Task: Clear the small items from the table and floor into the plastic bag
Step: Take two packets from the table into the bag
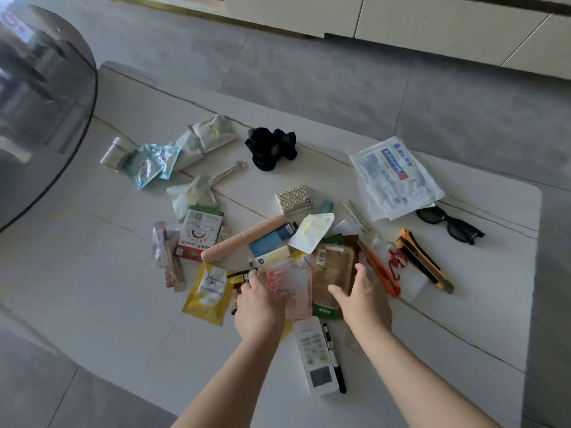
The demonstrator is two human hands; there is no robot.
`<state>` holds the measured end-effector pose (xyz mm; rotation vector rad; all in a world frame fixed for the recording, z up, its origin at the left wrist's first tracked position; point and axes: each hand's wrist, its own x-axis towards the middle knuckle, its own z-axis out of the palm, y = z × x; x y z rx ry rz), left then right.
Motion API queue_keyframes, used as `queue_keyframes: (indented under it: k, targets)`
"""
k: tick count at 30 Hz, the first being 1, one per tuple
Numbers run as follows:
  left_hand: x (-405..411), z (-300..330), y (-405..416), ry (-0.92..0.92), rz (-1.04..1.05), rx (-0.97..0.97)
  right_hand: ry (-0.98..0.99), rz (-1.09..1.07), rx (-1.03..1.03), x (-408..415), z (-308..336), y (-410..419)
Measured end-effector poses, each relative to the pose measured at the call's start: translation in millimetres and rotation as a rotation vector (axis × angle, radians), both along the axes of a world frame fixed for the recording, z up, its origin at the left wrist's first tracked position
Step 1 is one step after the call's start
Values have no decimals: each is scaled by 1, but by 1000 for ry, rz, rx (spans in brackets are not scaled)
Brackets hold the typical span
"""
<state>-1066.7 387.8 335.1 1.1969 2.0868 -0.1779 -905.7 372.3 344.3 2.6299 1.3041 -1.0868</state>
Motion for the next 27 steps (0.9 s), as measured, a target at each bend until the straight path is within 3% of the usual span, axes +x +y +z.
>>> queue_keyframes:
  k: [6, 13, 17, 27]
  targets:
    - [3, -11, 5, -7, 45, 21, -134, -71, 61, -8, -13, 13]
    - [-4, -6, -1, -231, 228, 31, -13, -22, 58, -7, -4, 14]
    - [-7, 5, -10, -300, 166, 28, 61, 12, 79, 4, 15, 7]
    - [-64, 25, -24, -518, 671, 91, 309, 55, 4, -38, 18, 11]
